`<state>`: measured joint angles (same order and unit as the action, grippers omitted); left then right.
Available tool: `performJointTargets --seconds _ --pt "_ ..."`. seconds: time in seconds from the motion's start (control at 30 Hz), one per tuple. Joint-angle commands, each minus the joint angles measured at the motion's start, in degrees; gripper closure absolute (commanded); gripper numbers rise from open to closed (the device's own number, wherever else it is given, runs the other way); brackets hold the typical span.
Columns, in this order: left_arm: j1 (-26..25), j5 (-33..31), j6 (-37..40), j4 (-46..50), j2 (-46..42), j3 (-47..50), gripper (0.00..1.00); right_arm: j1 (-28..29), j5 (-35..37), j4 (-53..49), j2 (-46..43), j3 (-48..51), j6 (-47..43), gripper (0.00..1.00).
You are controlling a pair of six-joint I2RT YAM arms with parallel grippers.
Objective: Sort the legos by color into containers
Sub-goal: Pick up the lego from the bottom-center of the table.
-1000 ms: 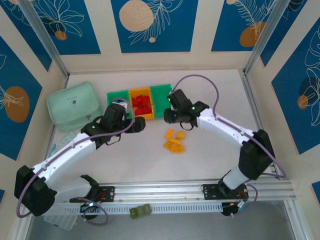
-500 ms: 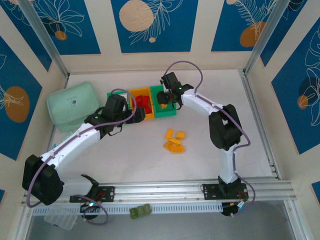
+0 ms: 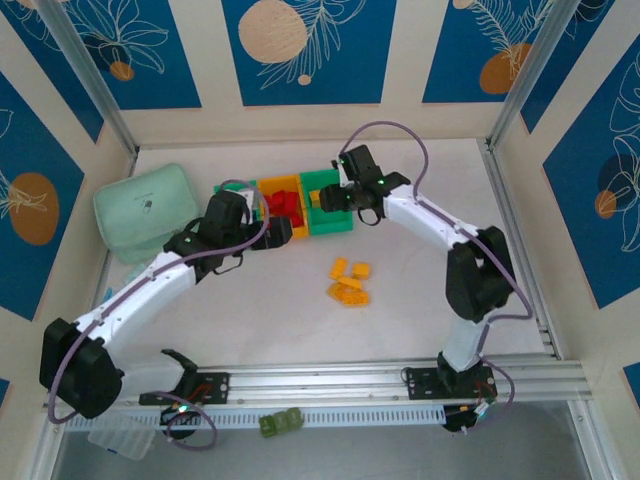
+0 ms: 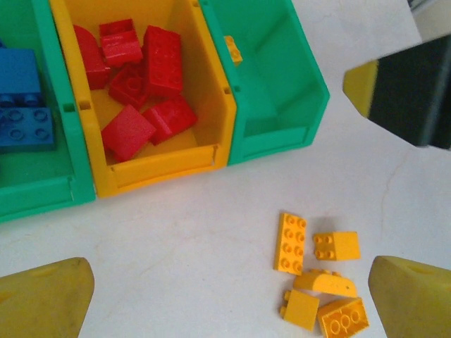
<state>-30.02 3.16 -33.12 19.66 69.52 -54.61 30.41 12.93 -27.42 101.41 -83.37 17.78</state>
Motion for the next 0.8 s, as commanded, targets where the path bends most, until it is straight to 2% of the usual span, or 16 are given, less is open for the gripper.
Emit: performJointTargets --seconds 0.0,0.23,0.5,0.67,0.77 --pt "-0.5 2.7 -0.5 0.2 -2.7 2.3 0.01 1.2 -1.9 -4.6 -5.3 5.6 3.0 0.34" --pt "-4.0 3.0 -1.0 0.0 -6.4 7.4 0.01 6.0 2.7 -11.0 -12.9 15.9 8.2 0.27" --pt "-8.4 0.6 -4.6 -3.2 -8.1 13.4 0.01 13.6 5.9 -11.9 -18.6 26.3 17.2 0.2" --pt "-10.0 -1.4 -7.2 -4.1 -8.3 15.6 0.01 17.4 4.5 -9.1 -18.8 30.5 20.4 0.13" --pt "-10.1 -2.1 -8.3 -3.8 -8.7 16.2 0.01 19.5 8.5 -11.8 -17.8 31.3 24.6 0.11"
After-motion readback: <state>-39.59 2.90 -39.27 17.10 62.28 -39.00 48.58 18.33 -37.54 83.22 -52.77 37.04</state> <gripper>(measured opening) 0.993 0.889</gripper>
